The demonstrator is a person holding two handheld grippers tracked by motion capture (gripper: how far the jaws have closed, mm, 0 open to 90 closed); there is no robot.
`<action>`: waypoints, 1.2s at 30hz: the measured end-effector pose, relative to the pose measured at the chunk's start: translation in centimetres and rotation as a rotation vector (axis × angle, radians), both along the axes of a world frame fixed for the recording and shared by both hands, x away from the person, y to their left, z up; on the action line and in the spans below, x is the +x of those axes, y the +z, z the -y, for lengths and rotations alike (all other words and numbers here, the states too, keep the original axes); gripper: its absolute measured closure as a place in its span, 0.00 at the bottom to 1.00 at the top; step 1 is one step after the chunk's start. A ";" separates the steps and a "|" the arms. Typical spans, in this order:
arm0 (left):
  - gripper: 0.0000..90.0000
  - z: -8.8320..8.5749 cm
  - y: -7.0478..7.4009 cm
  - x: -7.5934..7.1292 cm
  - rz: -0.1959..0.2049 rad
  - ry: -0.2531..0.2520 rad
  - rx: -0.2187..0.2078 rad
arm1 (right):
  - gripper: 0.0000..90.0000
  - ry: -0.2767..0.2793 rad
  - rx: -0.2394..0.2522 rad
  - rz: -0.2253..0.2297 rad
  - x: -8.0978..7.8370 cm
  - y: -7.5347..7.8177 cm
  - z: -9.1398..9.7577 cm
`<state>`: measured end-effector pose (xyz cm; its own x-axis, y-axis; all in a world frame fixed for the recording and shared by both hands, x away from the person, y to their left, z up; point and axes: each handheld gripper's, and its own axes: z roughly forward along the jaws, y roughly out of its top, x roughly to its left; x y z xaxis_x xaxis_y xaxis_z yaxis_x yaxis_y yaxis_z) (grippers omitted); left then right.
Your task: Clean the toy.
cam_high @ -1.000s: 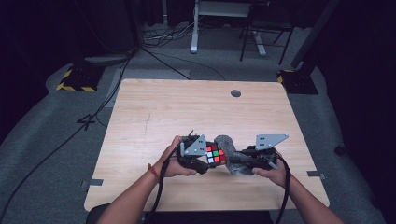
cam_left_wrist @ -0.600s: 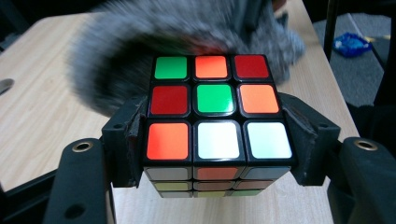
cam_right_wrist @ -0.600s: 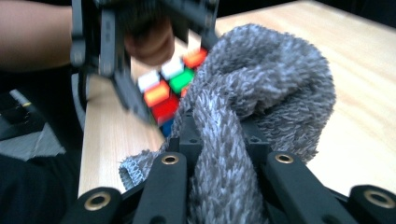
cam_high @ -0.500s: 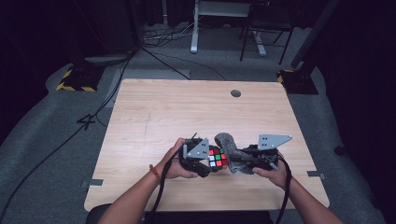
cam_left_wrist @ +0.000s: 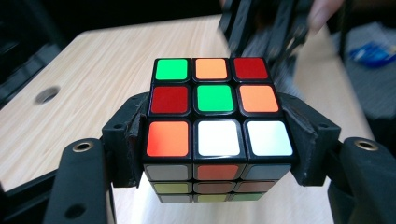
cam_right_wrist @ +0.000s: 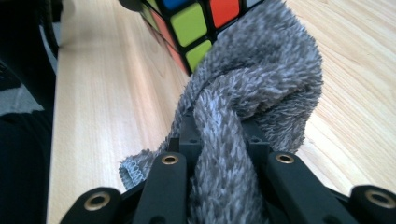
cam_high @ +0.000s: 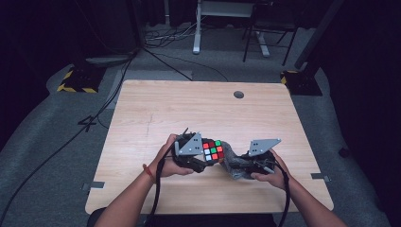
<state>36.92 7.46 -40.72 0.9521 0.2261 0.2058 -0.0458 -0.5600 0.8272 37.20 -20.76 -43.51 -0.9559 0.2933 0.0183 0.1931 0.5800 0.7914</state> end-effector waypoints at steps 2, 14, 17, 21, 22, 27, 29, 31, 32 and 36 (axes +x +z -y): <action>0.37 -0.4 -0.2 0.3 -0.021 0.014 -0.003 | 0.84 -0.001 -0.004 0.002 0.0 0.0 0.1; 0.37 -2.9 -2.9 1.3 -0.131 0.074 0.067 | 0.84 -0.121 -0.088 0.021 2.1 -0.4 2.4; 0.37 -3.3 -3.9 1.0 -0.146 0.087 0.095 | 0.83 -0.130 -0.139 0.009 2.0 -1.3 3.3; 0.37 -3.4 -5.0 0.6 -0.168 0.092 0.118 | 0.82 -0.135 -0.154 -0.005 1.5 -2.7 4.2; 0.37 -3.4 -5.3 0.6 -0.182 0.088 0.110 | 0.82 -0.132 -0.155 -0.001 1.4 -3.1 4.3; 0.37 -3.3 -6.6 0.7 -0.217 0.093 0.128 | 0.81 -0.135 -0.134 -0.021 1.4 -4.1 4.9; 0.37 -3.5 -6.9 0.8 -0.232 0.094 0.112 | 0.80 -0.147 -0.120 -0.033 1.5 -4.2 5.2; 0.37 -3.6 -7.0 0.8 -0.240 0.093 0.107 | 0.79 -0.150 -0.110 -0.039 1.6 -4.5 5.5; 0.37 -3.6 -7.0 0.9 -0.243 0.093 0.109 | 0.78 -0.153 -0.114 -0.043 1.5 -4.6 5.5; 0.34 -3.8 -7.1 0.8 -0.256 0.106 0.137 | 0.72 -0.151 -0.121 -0.041 1.4 -4.6 5.5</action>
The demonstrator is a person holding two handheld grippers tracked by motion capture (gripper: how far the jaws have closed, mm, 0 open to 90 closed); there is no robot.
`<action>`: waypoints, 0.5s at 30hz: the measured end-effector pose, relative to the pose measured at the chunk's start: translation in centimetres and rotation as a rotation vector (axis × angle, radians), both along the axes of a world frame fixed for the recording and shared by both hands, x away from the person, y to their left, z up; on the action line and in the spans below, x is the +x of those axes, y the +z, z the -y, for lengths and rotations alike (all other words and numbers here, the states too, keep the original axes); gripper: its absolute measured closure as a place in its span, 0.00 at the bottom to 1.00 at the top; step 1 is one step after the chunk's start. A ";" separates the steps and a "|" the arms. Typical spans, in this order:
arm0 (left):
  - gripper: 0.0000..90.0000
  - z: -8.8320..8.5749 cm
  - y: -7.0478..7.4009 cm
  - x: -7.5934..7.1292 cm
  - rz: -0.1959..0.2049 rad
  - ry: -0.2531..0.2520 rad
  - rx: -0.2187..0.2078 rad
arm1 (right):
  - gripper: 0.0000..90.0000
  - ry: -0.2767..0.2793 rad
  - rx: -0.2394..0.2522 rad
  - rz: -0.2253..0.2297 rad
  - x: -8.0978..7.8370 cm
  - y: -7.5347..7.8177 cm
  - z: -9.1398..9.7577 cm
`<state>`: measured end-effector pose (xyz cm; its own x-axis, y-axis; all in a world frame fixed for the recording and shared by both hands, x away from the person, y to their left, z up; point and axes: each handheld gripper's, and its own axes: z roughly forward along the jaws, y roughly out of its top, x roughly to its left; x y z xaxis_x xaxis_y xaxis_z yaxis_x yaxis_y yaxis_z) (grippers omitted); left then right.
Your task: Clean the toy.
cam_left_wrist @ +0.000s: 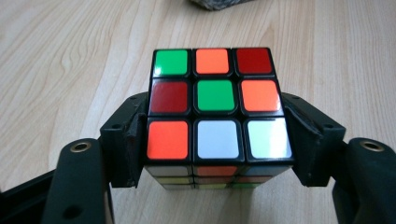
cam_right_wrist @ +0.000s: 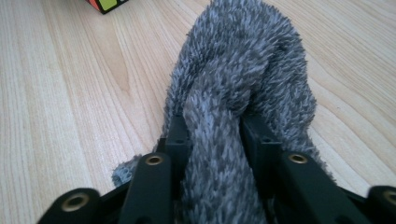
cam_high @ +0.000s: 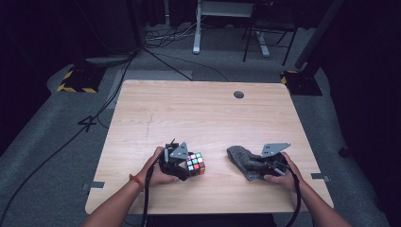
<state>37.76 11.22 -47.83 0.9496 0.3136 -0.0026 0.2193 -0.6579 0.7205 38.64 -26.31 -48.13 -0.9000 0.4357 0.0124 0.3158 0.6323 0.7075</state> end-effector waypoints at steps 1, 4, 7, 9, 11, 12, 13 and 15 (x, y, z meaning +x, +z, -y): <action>0.32 0.0 0.0 -0.1 0.004 0.008 0.014 | 0.69 0.000 -0.002 0.003 0.0 0.1 0.0; 0.28 -0.4 0.3 -0.4 0.018 0.023 0.025 | 0.59 0.000 -0.005 0.011 -0.2 0.5 0.2; 0.22 -1.1 0.6 -0.7 0.032 0.050 0.037 | 0.50 -0.001 0.006 0.024 -0.5 1.1 0.6; 0.20 -1.7 0.7 -1.0 0.046 0.067 0.042 | 0.44 -0.014 0.021 0.033 -0.6 1.6 0.8; 0.18 -2.4 0.9 -1.3 0.052 0.085 0.048 | 0.37 -0.026 0.024 0.042 -0.8 2.1 1.0; 0.18 -2.7 0.9 -1.5 0.056 0.091 0.055 | 0.35 -0.034 0.024 0.049 -0.9 2.3 1.1; 0.18 -3.1 1.0 -1.6 0.067 0.099 0.063 | 0.33 -0.046 0.019 0.057 -1.0 2.4 1.2; 0.18 -3.8 1.1 -2.1 0.090 0.128 0.086 | 0.29 -0.055 0.018 0.059 -1.0 2.7 1.4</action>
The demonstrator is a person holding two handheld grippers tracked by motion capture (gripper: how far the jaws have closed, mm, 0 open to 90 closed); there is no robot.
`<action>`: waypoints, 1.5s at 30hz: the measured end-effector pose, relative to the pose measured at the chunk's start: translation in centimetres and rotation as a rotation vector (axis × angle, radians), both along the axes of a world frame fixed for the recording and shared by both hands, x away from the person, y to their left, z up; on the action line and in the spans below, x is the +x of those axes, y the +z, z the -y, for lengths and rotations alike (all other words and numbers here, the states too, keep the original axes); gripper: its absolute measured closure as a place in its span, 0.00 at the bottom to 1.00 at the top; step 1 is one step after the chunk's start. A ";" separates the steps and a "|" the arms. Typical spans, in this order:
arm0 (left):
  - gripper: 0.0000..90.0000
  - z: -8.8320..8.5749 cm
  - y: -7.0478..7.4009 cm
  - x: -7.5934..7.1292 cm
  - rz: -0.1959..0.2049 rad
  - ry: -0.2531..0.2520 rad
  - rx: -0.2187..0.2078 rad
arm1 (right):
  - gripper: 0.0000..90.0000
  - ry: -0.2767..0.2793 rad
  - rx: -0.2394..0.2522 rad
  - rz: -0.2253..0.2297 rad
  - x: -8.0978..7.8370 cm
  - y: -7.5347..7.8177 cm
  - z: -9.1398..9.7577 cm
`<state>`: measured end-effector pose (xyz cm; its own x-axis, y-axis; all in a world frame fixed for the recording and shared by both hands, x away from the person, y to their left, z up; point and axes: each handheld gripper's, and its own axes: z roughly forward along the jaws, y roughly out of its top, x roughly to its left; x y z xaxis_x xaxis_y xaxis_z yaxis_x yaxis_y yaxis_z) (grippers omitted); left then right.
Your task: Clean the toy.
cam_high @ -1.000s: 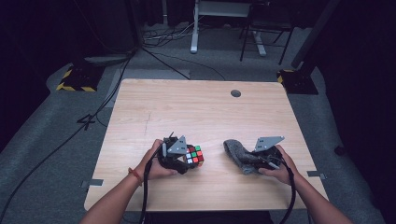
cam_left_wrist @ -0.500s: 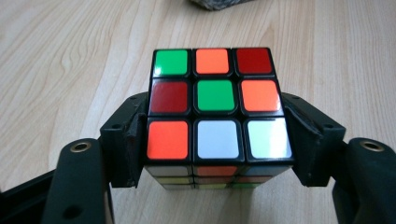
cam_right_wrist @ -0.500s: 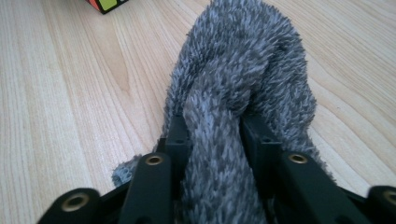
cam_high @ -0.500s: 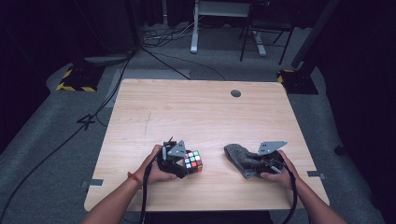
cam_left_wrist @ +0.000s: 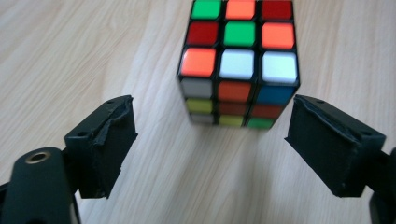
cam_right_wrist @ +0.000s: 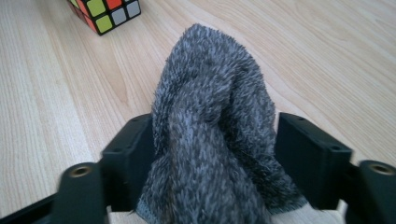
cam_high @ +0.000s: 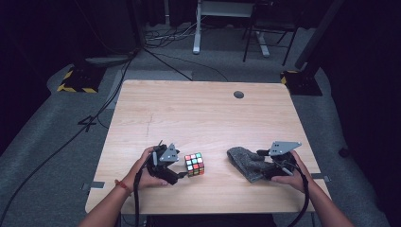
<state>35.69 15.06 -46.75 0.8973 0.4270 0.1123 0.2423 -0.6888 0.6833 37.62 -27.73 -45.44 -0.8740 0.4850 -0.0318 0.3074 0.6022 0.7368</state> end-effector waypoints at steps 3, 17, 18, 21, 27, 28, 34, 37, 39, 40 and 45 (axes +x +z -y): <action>0.18 -1.3 0.2 -0.5 0.009 0.015 0.011 | 0.28 -0.012 -0.006 0.006 -0.4 0.2 0.5; 0.20 -6.5 -1.0 -1.5 -0.006 0.168 0.012 | 0.28 -0.098 -0.052 -0.005 -1.7 -1.8 5.1; 0.19 -6.8 -1.2 -1.4 -0.024 0.175 -0.001 | 0.28 -0.109 -0.044 -0.013 -1.7 -2.1 5.6; 0.19 -7.5 -1.7 -1.3 -0.060 0.186 -0.002 | 0.27 -0.145 -0.022 -0.037 -1.8 -2.9 6.9; 0.18 -8.0 -3.2 -1.2 -0.134 0.203 -0.024 | 0.27 -0.213 -0.015 -0.047 -2.4 -4.4 9.3; 0.18 -8.0 -3.2 -1.2 -0.133 0.203 -0.031 | 0.28 -0.226 0.006 -0.040 -2.6 -4.6 9.6; 0.14 -8.2 -3.7 -1.2 -0.111 0.197 -0.059 | 0.25 -0.270 0.018 -0.017 -3.1 -4.8 10.0; 0.14 -8.2 -3.7 -1.2 -0.110 0.203 -0.059 | 0.26 -0.273 0.027 -0.021 -3.1 -4.9 10.0; 0.14 -8.1 -3.7 -1.3 -0.112 0.212 -0.061 | 0.26 -0.273 0.028 -0.021 -3.0 -4.9 10.0; 0.14 -8.1 -3.7 -1.3 -0.111 0.212 -0.060 | 0.26 -0.273 0.027 -0.021 -3.0 -4.9 10.0; 0.14 -8.1 -3.7 -1.3 -0.111 0.216 -0.062 | 0.26 -0.278 0.030 -0.019 -3.0 -4.9 10.0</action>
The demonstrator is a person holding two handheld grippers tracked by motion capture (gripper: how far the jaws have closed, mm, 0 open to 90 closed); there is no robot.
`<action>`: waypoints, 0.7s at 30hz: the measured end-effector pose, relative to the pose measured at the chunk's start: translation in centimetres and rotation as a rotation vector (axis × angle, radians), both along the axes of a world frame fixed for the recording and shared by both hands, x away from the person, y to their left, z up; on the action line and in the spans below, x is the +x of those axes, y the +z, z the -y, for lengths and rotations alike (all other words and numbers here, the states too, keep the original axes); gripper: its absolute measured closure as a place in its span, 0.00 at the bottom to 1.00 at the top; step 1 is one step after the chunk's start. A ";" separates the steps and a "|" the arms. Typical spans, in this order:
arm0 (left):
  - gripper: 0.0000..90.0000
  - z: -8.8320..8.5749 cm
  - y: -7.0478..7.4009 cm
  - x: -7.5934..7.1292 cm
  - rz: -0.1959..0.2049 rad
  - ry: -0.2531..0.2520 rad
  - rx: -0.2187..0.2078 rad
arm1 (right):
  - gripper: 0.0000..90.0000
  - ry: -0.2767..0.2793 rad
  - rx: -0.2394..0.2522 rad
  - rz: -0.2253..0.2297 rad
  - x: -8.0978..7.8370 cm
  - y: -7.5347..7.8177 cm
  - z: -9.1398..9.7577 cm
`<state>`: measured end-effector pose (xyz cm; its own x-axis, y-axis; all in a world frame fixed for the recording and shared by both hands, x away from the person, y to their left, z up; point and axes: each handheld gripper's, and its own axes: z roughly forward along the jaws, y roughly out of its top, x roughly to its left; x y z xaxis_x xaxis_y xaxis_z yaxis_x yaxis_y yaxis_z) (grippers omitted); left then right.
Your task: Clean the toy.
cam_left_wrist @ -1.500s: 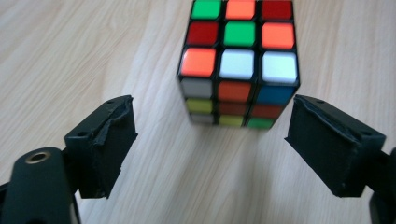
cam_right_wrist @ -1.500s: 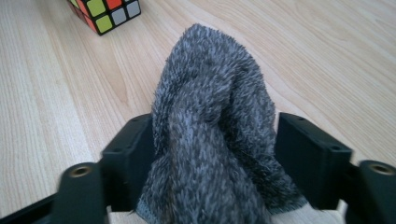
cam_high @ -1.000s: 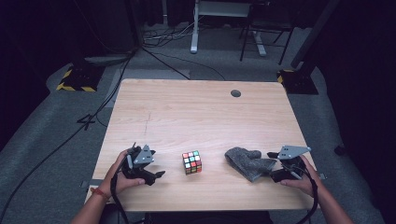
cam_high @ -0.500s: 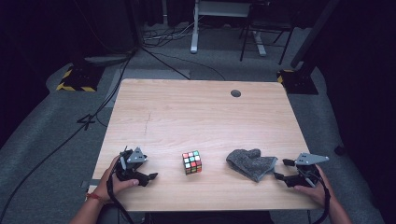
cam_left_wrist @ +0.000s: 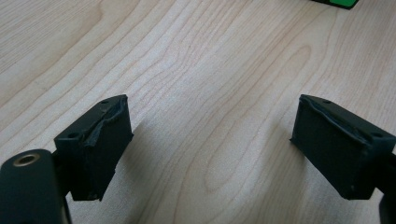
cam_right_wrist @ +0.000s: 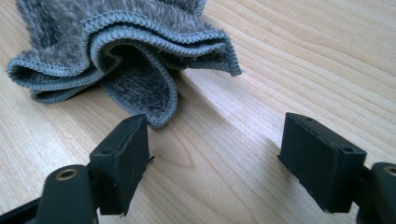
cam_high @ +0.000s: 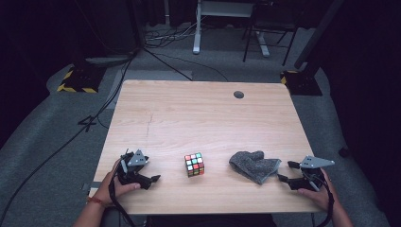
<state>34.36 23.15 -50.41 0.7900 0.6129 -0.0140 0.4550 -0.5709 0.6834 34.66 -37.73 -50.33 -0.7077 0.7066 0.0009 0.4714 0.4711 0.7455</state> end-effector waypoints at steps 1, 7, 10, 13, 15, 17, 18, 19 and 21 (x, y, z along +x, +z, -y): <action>0.14 0.0 0.0 0.0 0.000 0.001 0.000 | 0.26 -0.001 0.000 0.000 0.0 0.0 0.0; 0.13 0.1 0.0 0.0 -0.002 0.002 -0.001 | 0.26 -0.001 0.000 0.000 0.0 0.0 0.0; 0.13 0.1 0.0 0.0 -0.003 0.007 -0.002 | 0.26 -0.001 0.000 0.000 0.0 0.0 0.0; 0.13 0.1 0.0 0.0 -0.004 0.007 -0.002 | 0.26 -0.001 0.000 0.000 0.0 0.0 0.0; 0.13 0.1 0.0 0.0 -0.004 0.007 -0.002 | 0.26 -0.001 0.000 0.000 0.0 0.0 0.0; 0.13 0.1 0.0 0.0 -0.003 0.007 -0.002 | 0.26 -0.001 0.000 0.000 0.0 0.0 0.0; 0.13 0.1 0.0 0.0 -0.004 0.008 -0.002 | 0.26 -0.001 0.000 0.000 0.0 0.0 0.0; 0.13 0.1 0.0 0.0 -0.004 0.009 -0.002 | 0.26 -0.001 0.000 0.000 0.0 0.0 0.0; 0.13 0.1 0.0 0.0 -0.003 0.008 0.000 | 0.26 -0.001 0.000 0.000 0.0 0.0 0.0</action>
